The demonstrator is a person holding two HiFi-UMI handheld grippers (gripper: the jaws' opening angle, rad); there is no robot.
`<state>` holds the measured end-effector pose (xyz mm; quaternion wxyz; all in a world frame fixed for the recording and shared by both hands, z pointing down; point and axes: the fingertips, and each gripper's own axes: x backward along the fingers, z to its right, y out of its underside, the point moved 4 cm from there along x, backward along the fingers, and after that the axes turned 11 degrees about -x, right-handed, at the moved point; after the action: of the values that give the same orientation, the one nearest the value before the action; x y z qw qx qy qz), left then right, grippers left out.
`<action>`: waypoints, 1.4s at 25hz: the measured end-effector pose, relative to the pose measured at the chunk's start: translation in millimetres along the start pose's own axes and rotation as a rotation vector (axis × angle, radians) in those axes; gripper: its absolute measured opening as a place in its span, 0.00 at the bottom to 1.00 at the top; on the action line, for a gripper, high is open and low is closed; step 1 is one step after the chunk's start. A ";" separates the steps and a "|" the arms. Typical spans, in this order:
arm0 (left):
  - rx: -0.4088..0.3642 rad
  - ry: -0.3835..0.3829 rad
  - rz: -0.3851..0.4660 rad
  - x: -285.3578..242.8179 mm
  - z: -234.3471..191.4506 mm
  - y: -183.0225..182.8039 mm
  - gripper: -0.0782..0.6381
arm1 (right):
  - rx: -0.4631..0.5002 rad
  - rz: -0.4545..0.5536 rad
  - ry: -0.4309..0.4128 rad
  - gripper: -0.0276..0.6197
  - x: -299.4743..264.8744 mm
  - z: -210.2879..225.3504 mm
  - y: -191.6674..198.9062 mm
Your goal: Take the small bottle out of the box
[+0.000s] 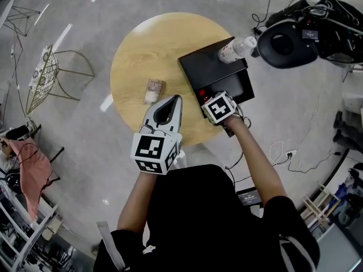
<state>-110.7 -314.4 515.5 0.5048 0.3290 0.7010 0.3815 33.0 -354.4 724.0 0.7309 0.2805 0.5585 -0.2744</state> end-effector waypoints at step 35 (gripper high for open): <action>-0.018 -0.023 0.016 17.4 -4.3 2.5 0.12 | 0.009 0.063 0.131 0.38 10.0 10.9 -6.8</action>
<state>-119.4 -299.3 510.6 0.5128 0.3344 0.6891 0.3878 37.7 -367.8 716.0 0.6999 0.3187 0.5945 -0.2348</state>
